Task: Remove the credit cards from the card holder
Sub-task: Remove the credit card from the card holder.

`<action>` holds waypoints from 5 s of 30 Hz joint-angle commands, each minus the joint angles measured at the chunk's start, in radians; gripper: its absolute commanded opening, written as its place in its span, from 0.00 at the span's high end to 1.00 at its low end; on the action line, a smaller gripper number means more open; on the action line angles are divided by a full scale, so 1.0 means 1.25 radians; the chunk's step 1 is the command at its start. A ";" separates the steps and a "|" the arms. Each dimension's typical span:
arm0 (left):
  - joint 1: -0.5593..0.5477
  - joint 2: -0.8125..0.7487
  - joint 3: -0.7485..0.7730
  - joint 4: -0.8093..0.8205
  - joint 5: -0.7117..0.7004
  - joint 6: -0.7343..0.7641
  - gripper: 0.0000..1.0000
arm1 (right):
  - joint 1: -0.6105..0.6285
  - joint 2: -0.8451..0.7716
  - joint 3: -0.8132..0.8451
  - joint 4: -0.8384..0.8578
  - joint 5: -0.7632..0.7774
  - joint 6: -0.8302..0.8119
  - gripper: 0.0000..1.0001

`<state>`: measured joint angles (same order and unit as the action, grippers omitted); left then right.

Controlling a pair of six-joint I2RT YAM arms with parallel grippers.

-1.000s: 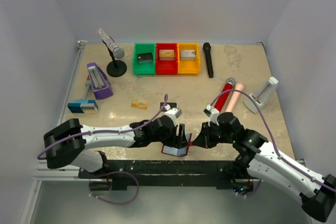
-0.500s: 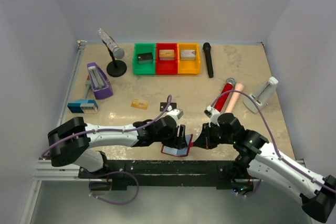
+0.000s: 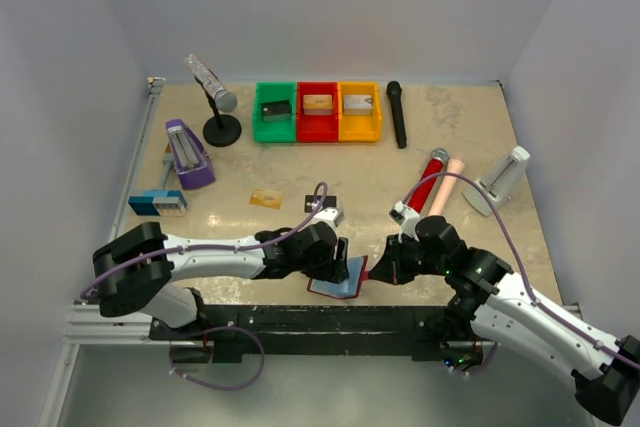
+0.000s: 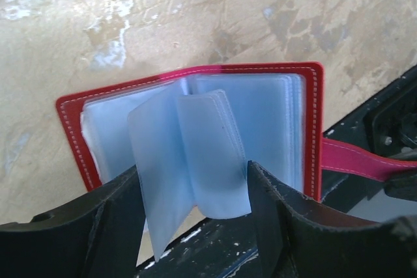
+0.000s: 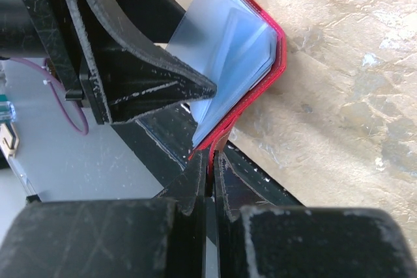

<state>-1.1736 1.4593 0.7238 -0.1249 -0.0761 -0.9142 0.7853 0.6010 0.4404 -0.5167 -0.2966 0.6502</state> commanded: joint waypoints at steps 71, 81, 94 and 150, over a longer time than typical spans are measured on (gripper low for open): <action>-0.042 -0.034 0.058 -0.095 -0.113 0.005 0.29 | -0.002 -0.029 0.008 -0.024 0.026 -0.017 1.00; -0.042 -0.064 0.062 -0.096 -0.131 0.016 0.25 | -0.004 -0.041 0.004 -0.028 0.025 -0.015 1.00; -0.042 -0.042 0.076 -0.094 -0.115 0.025 0.26 | -0.002 -0.051 0.000 -0.031 0.025 -0.015 1.00; 0.021 -0.094 -0.215 0.142 -0.091 -0.118 0.92 | -0.042 0.462 -0.080 0.444 -0.017 0.169 1.00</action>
<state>-1.1519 1.3670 0.5014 0.0380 -0.1741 -1.0294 0.7475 1.1454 0.3401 -0.0353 -0.3325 0.8448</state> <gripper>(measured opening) 0.090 0.007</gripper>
